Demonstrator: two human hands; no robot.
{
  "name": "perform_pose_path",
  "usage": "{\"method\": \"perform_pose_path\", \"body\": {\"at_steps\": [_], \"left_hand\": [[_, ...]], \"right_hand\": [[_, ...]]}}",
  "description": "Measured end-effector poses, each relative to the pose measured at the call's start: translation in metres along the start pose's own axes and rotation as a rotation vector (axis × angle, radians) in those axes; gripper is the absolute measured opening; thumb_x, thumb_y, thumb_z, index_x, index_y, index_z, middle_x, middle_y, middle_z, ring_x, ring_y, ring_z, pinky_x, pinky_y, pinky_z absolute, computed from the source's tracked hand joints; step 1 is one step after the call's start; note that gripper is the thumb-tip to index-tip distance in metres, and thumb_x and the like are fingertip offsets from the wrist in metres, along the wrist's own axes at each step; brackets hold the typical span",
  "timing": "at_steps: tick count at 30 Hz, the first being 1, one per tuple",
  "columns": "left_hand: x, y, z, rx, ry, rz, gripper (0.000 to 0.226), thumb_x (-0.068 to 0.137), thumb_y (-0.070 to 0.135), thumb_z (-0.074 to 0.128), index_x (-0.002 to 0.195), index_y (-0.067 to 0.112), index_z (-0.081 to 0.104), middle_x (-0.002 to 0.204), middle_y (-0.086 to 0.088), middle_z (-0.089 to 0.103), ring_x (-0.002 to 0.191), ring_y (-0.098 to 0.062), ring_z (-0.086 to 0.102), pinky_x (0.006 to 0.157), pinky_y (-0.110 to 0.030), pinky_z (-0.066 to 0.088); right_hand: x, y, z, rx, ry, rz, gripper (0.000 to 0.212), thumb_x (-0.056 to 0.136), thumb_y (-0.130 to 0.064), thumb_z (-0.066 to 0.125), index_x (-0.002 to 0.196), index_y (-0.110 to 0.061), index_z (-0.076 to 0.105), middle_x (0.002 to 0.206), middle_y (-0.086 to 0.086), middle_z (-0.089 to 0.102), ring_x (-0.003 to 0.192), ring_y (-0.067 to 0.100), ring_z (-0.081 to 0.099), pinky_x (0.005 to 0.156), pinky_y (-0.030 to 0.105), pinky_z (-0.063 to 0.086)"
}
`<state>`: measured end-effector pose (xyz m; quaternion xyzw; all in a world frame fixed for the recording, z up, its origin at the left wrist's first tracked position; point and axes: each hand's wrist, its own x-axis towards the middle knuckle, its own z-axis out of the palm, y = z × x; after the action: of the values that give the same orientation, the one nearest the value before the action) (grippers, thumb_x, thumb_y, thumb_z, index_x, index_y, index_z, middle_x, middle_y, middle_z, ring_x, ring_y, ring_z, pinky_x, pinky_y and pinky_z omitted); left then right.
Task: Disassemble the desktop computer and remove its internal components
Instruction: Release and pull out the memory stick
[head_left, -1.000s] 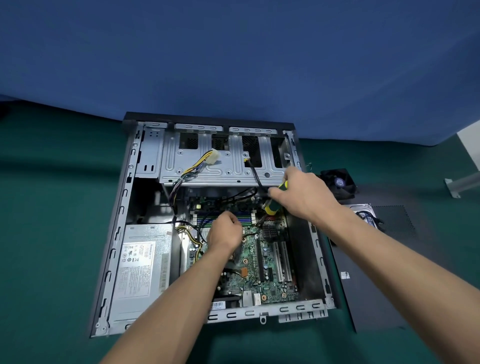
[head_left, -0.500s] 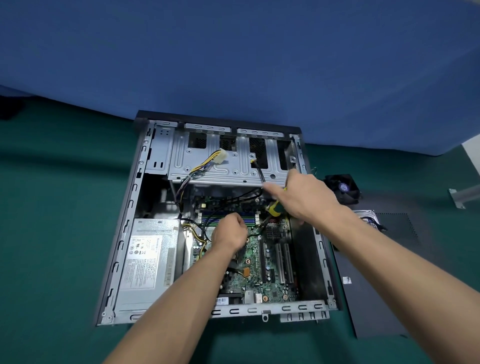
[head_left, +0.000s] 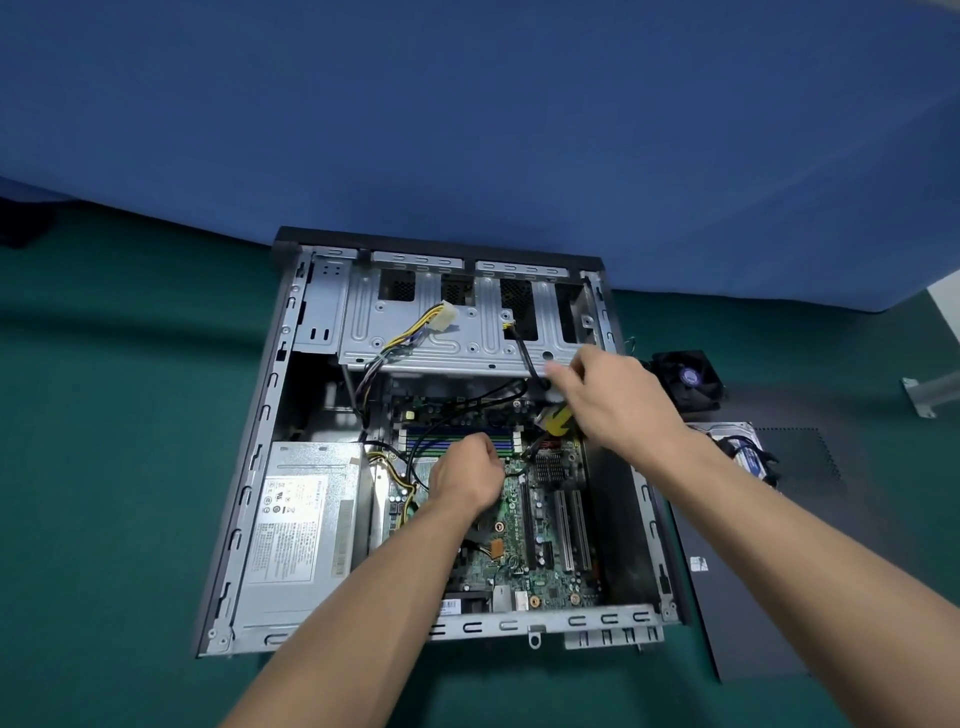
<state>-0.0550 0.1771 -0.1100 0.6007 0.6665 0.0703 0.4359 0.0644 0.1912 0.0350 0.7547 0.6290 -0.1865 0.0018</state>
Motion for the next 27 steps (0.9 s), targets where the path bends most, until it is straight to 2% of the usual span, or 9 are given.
{"method": "perform_pose_path", "body": {"at_steps": [2, 6, 10, 13, 15, 17, 20, 24, 27], "left_hand": [[0.0, 0.0, 0.0, 0.0, -0.006, 0.01, 0.012, 0.088, 0.011, 0.048, 0.087, 0.02, 0.057, 0.09, -0.001, 0.065, 0.08, -0.02, 0.056, 0.064, -0.026, 0.038], [0.0, -0.001, 0.0, 0.016, -0.008, 0.021, 0.013, 0.087, 0.011, 0.048, 0.09, 0.018, 0.059, 0.092, -0.002, 0.066, 0.084, -0.023, 0.059, 0.067, -0.029, 0.044], [0.001, -0.001, 0.0, 0.023, -0.006, 0.023, 0.013, 0.086, 0.01, 0.049, 0.088, 0.019, 0.059, 0.092, -0.003, 0.067, 0.086, -0.024, 0.06, 0.07, -0.03, 0.046], [0.001, -0.001, 0.001, 0.038, -0.004, 0.019, 0.014, 0.085, 0.01, 0.048, 0.087, 0.019, 0.059, 0.092, -0.003, 0.067, 0.087, -0.025, 0.06, 0.07, -0.03, 0.046], [0.001, -0.001, 0.001, 0.037, -0.003, 0.015, 0.015, 0.085, 0.009, 0.048, 0.087, 0.019, 0.059, 0.092, -0.003, 0.068, 0.086, -0.025, 0.06, 0.069, -0.03, 0.047], [0.001, 0.0, 0.001, 0.028, -0.001, 0.012, 0.014, 0.085, 0.01, 0.049, 0.088, 0.019, 0.059, 0.092, -0.003, 0.067, 0.086, -0.026, 0.06, 0.069, -0.031, 0.047], [0.002, -0.001, 0.001, 0.035, 0.005, 0.009, 0.013, 0.086, 0.011, 0.049, 0.088, 0.019, 0.059, 0.092, -0.003, 0.067, 0.086, -0.025, 0.06, 0.067, -0.03, 0.044], [0.002, 0.0, 0.002, 0.034, 0.004, 0.014, 0.014, 0.086, 0.01, 0.048, 0.086, 0.02, 0.058, 0.09, -0.003, 0.067, 0.085, -0.026, 0.06, 0.065, -0.029, 0.042], [0.001, 0.0, 0.002, 0.044, 0.008, 0.016, 0.014, 0.085, 0.009, 0.048, 0.085, 0.02, 0.057, 0.09, -0.002, 0.066, 0.084, -0.025, 0.059, 0.063, -0.028, 0.041]], "right_hand": [[0.002, 0.002, 0.001, 0.032, -0.007, -0.006, 0.011, 0.094, -0.024, 0.047, 0.1, -0.015, 0.048, 0.107, 0.007, 0.054, 0.085, 0.025, 0.049, 0.07, 0.031, 0.035], [0.002, 0.002, 0.0, 0.001, -0.017, -0.008, 0.023, 0.093, -0.038, 0.051, 0.102, -0.017, 0.047, 0.101, 0.005, 0.053, 0.083, 0.024, 0.048, 0.07, 0.032, 0.037], [0.004, 0.002, -0.001, 0.044, -0.052, -0.027, 0.019, 0.091, -0.022, 0.053, 0.107, -0.017, 0.044, 0.113, 0.005, 0.047, 0.089, 0.025, 0.05, 0.074, 0.032, 0.038], [0.004, 0.001, -0.001, -0.032, -0.03, -0.015, 0.026, 0.094, -0.038, 0.049, 0.106, -0.015, 0.046, 0.106, 0.005, 0.05, 0.092, 0.029, 0.053, 0.073, 0.035, 0.04], [0.006, 0.002, -0.001, 0.003, -0.057, -0.049, 0.013, 0.095, -0.026, 0.046, 0.102, -0.016, 0.047, 0.109, 0.006, 0.053, 0.091, 0.028, 0.052, 0.071, 0.033, 0.038], [0.006, 0.0, -0.005, 0.01, -0.15, -0.128, 0.016, 0.09, -0.02, 0.054, 0.105, -0.019, 0.047, 0.113, 0.004, 0.046, 0.091, 0.023, 0.051, 0.073, 0.031, 0.038], [0.008, -0.003, -0.009, -0.056, -0.146, -0.156, 0.026, 0.095, -0.038, 0.047, 0.108, -0.015, 0.05, 0.106, 0.003, 0.05, 0.093, 0.023, 0.05, 0.074, 0.032, 0.038], [0.007, -0.004, -0.007, -0.013, -0.166, -0.164, 0.021, 0.091, -0.02, 0.053, 0.109, -0.019, 0.042, 0.117, 0.006, 0.046, 0.089, 0.022, 0.049, 0.075, 0.031, 0.038], [0.002, -0.005, -0.004, -0.079, -0.093, -0.112, 0.03, 0.095, -0.036, 0.048, 0.116, -0.014, 0.044, 0.116, 0.006, 0.052, 0.092, 0.028, 0.052, 0.075, 0.034, 0.04]]}}
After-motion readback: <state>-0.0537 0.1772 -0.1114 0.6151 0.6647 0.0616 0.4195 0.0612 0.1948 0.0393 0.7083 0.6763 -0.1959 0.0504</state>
